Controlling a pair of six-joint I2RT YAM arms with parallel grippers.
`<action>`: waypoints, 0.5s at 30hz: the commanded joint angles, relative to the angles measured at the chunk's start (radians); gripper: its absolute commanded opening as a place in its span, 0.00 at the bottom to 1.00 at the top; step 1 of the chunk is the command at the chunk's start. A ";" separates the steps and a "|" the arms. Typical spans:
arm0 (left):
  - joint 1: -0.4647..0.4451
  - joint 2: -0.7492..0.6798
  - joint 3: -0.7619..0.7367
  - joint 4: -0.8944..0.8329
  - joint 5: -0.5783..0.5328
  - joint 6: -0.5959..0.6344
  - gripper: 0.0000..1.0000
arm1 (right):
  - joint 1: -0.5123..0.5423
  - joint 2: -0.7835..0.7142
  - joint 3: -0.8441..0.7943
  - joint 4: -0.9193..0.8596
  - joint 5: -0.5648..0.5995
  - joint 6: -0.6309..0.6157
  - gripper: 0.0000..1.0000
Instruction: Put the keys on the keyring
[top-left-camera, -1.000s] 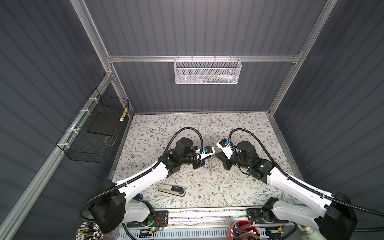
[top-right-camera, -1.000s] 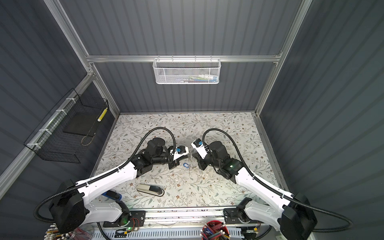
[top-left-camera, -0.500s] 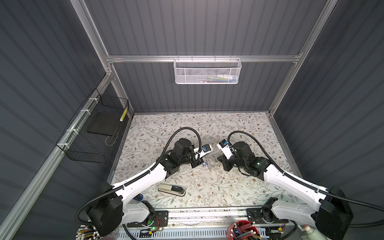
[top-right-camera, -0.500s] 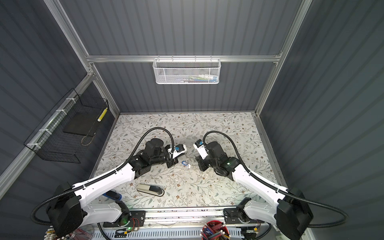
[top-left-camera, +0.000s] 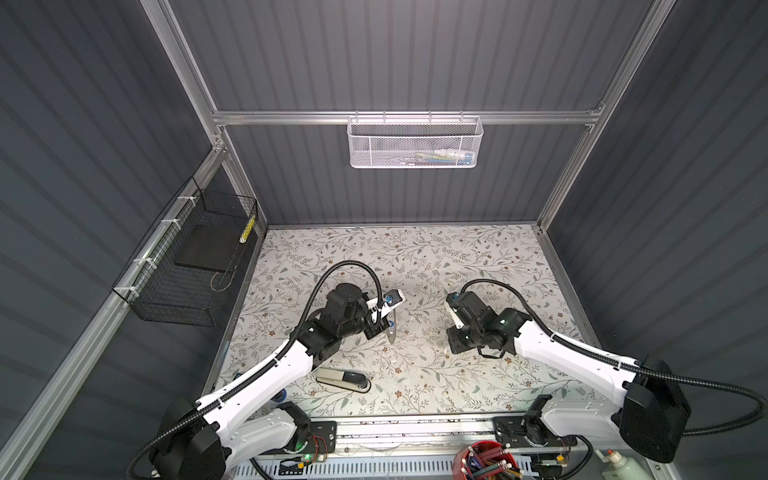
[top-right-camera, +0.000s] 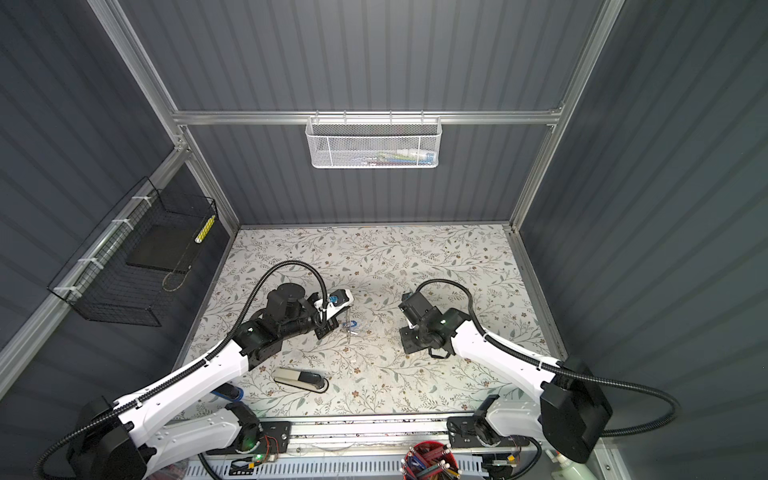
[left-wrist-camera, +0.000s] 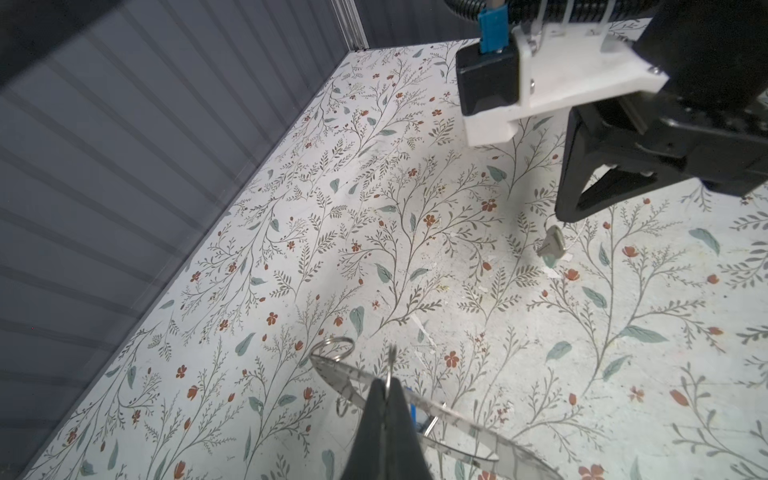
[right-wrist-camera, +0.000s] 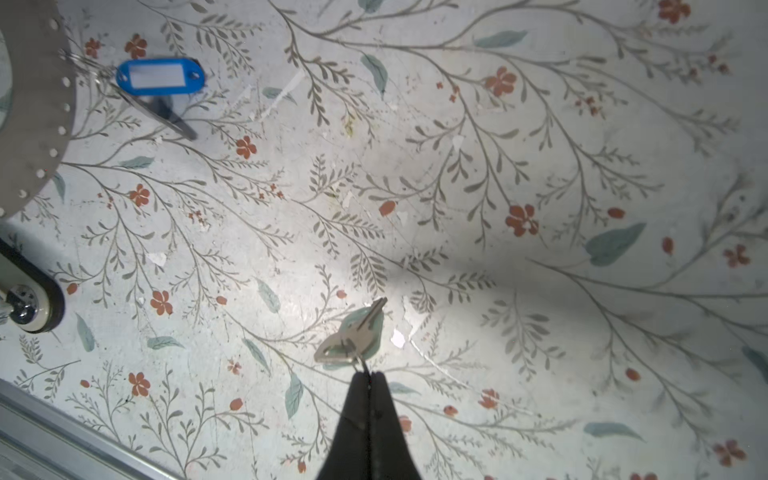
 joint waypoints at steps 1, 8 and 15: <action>0.001 -0.022 -0.003 0.002 -0.019 -0.016 0.00 | 0.021 0.046 0.040 -0.107 0.065 0.061 0.00; 0.001 -0.043 -0.025 0.014 -0.029 -0.019 0.00 | 0.027 0.283 0.154 -0.068 0.056 -0.027 0.00; 0.004 -0.041 -0.029 0.027 -0.038 -0.010 0.00 | 0.026 0.418 0.275 -0.028 0.028 -0.128 0.00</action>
